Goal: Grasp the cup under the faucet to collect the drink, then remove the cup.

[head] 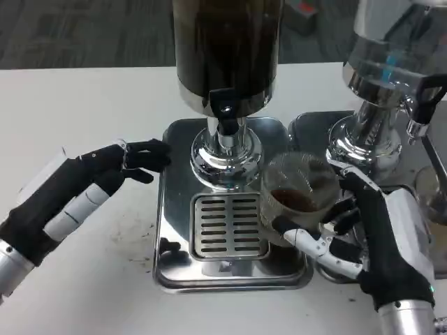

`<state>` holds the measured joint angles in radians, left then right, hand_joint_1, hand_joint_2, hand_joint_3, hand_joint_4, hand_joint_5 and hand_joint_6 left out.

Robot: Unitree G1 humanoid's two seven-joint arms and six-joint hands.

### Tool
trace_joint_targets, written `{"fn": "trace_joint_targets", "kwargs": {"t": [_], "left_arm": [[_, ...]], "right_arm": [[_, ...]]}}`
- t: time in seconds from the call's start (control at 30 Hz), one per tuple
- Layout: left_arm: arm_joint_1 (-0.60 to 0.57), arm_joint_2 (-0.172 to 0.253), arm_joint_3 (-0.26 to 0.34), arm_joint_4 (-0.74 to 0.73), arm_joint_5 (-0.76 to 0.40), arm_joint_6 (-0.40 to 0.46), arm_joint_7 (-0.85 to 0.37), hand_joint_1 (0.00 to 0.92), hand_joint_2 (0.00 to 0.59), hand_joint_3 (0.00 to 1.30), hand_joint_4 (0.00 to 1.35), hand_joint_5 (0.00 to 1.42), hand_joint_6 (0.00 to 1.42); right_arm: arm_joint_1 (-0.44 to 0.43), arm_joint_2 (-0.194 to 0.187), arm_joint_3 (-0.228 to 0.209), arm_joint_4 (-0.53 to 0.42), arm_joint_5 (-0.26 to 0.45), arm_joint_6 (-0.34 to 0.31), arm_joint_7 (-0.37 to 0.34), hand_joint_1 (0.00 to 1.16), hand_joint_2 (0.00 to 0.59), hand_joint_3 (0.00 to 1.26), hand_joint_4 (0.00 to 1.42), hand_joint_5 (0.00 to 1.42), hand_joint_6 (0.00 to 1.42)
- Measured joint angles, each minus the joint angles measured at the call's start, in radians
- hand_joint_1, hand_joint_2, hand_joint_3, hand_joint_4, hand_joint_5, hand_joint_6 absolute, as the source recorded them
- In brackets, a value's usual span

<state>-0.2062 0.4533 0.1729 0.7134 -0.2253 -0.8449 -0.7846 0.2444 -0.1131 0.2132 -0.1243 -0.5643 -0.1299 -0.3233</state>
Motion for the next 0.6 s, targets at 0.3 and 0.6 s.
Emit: {"fn": "trace_joint_targets", "kwargs": {"t": [0.3, 0.6], "left_arm": [[0.0, 0.008, -0.022, 0.005, 0.026, -0.061, 0.0, 0.0, 0.121, 0.33, 0.33, 0.31, 0.39], [0.013, 0.041, -0.043, 0.009, 0.086, -0.17, 0.025, 0.0, 0.12, 0.3, 0.26, 0.26, 0.36]], "right_arm": [[0.047, -0.012, -0.014, -0.058, 0.0, 0.017, 0.023, 0.9, 0.2, 0.5, 0.56, 0.75, 0.9], [0.088, -0.018, -0.038, -0.13, 0.001, 0.027, 0.067, 0.9, 0.2, 0.51, 0.57, 0.77, 0.92]]}}
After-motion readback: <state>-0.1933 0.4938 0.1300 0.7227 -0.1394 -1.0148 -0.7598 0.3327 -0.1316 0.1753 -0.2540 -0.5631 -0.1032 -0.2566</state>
